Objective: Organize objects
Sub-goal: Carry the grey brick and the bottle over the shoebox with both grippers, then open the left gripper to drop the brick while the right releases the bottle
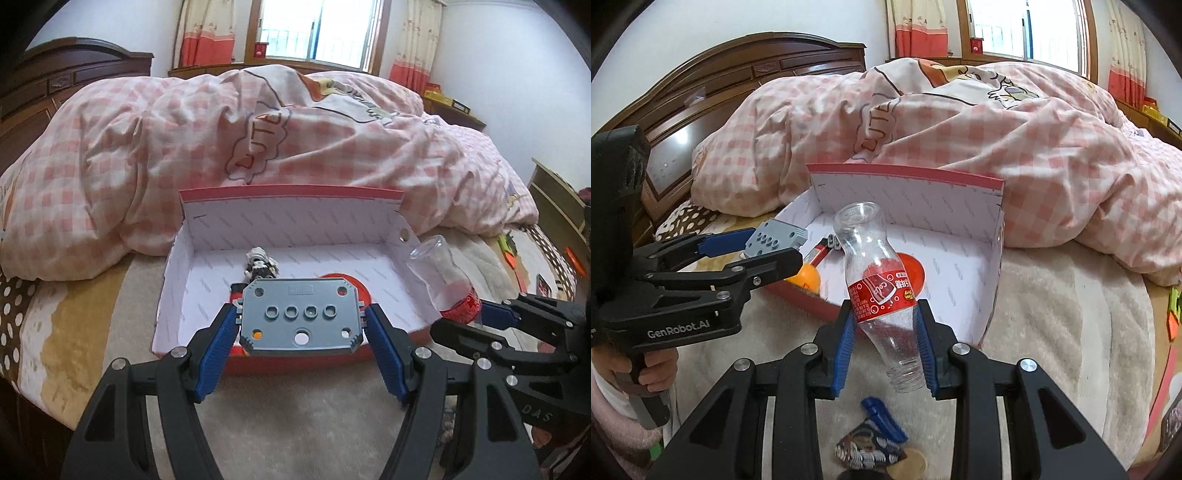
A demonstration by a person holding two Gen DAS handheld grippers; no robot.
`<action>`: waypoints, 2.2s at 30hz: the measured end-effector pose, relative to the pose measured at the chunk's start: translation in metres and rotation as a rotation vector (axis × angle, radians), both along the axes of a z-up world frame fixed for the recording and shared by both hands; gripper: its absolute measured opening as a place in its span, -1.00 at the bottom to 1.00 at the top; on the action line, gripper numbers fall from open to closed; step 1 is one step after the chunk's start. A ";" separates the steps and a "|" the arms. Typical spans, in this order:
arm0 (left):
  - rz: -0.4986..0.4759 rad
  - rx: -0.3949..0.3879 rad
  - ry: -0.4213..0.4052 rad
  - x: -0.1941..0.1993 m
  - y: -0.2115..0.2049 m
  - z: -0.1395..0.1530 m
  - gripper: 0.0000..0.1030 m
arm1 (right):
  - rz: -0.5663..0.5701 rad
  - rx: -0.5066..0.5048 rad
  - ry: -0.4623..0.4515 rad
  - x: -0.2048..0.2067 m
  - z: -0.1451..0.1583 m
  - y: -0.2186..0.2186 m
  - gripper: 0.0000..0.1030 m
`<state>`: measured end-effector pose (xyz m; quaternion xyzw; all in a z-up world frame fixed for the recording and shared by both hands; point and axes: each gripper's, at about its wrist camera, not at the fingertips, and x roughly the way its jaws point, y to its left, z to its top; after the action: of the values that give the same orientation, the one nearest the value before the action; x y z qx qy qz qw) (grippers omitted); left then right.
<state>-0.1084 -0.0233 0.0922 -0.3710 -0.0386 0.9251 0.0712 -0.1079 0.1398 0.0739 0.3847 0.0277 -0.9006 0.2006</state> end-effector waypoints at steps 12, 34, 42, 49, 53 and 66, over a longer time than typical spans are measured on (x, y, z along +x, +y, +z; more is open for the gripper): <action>0.044 -0.021 -0.007 -0.028 -0.007 -0.010 0.36 | -0.024 0.005 -0.004 -0.031 -0.006 -0.009 -0.36; 0.092 -0.036 -0.077 -0.060 -0.014 -0.043 0.36 | -0.042 0.091 -0.026 -0.073 -0.033 -0.024 -0.36; 0.093 -0.038 -0.097 -0.065 -0.015 -0.052 0.36 | -0.039 0.109 -0.034 -0.077 -0.039 -0.027 -0.36; 0.093 -0.024 -0.131 -0.068 -0.016 -0.057 0.37 | -0.030 0.119 -0.035 -0.077 -0.042 -0.030 -0.35; 0.098 -0.019 -0.154 -0.070 -0.018 -0.060 0.37 | -0.028 0.120 -0.025 -0.076 -0.042 -0.030 -0.18; 0.099 -0.046 -0.134 -0.064 -0.014 -0.057 0.48 | -0.038 0.077 -0.007 -0.073 -0.035 -0.024 -0.06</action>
<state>-0.1719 -0.0372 0.0353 -0.4310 -0.0404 0.9013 0.0142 -0.1814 0.1159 0.0388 0.3957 0.0543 -0.9011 0.1685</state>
